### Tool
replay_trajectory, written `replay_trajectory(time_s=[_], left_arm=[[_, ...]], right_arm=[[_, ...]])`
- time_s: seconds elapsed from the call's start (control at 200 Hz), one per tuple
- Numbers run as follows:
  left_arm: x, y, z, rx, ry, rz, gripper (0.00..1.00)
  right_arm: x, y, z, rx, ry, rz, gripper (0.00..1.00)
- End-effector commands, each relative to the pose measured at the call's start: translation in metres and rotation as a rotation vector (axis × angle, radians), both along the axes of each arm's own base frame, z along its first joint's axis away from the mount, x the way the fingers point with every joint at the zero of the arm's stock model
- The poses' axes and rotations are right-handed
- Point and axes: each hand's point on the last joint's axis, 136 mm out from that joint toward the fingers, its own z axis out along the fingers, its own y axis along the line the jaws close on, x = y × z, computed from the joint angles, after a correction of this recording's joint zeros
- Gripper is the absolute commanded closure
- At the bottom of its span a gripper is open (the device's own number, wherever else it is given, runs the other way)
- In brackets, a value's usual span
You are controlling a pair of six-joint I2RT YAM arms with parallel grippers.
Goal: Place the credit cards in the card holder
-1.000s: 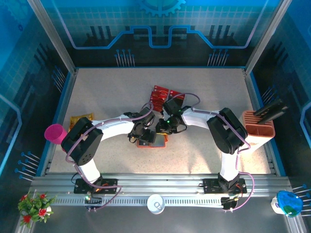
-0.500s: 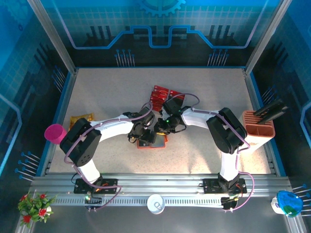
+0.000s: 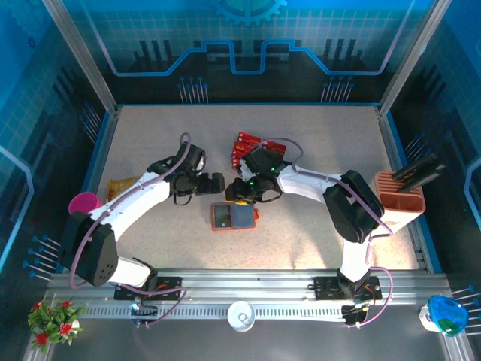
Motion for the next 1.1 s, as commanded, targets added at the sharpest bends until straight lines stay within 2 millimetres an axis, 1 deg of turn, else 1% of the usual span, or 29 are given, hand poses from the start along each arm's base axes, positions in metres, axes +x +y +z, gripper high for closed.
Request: replay_trajectory(time_s=[0.0,0.135,0.295,0.375,0.47,0.535,0.625,0.79,0.85,0.93,1.011,1.091], left_arm=[[-0.005,0.003,0.005,-0.046,0.02,0.029,0.02],[-0.006,0.007,0.004,-0.053,0.022,0.05,0.02],[-0.007,0.013,0.004,-0.059,0.023,0.075,0.02],[-0.007,0.014,0.004,-0.059,0.022,0.08,0.02],[-0.006,0.016,0.004,-0.06,0.019,0.083,0.02],[-0.005,0.016,0.004,-0.058,0.018,0.082,0.02],[-0.004,0.017,0.004,-0.058,0.018,0.083,0.02],[-0.001,0.015,0.002,-0.062,0.022,0.078,0.01],[0.0,0.013,0.001,-0.064,0.025,0.074,0.01],[0.003,0.012,0.0,-0.067,0.027,0.07,0.01],[0.006,0.009,-0.001,-0.073,0.029,0.063,0.01],[0.009,0.007,-0.002,-0.079,0.036,0.058,0.01]], right_arm=[[-0.006,0.015,0.001,0.009,0.029,0.025,0.59],[-0.009,0.029,-0.008,0.006,0.045,0.044,0.59],[-0.012,0.042,-0.029,-0.004,0.073,0.054,0.59],[-0.013,0.043,-0.04,-0.018,0.084,0.059,0.59],[-0.014,0.042,-0.045,-0.022,0.09,0.061,0.59],[-0.014,0.042,-0.042,-0.018,0.083,0.064,0.59],[-0.011,0.039,-0.034,-0.002,0.066,0.059,0.59],[-0.003,0.031,-0.01,0.048,0.023,0.043,0.59],[-0.001,0.026,0.0,0.064,0.006,0.036,0.59],[0.0,0.014,0.012,0.073,-0.019,0.021,0.59],[0.001,-0.002,0.019,0.059,-0.04,0.0,0.59],[0.001,-0.024,0.019,0.016,-0.056,-0.03,0.59]])
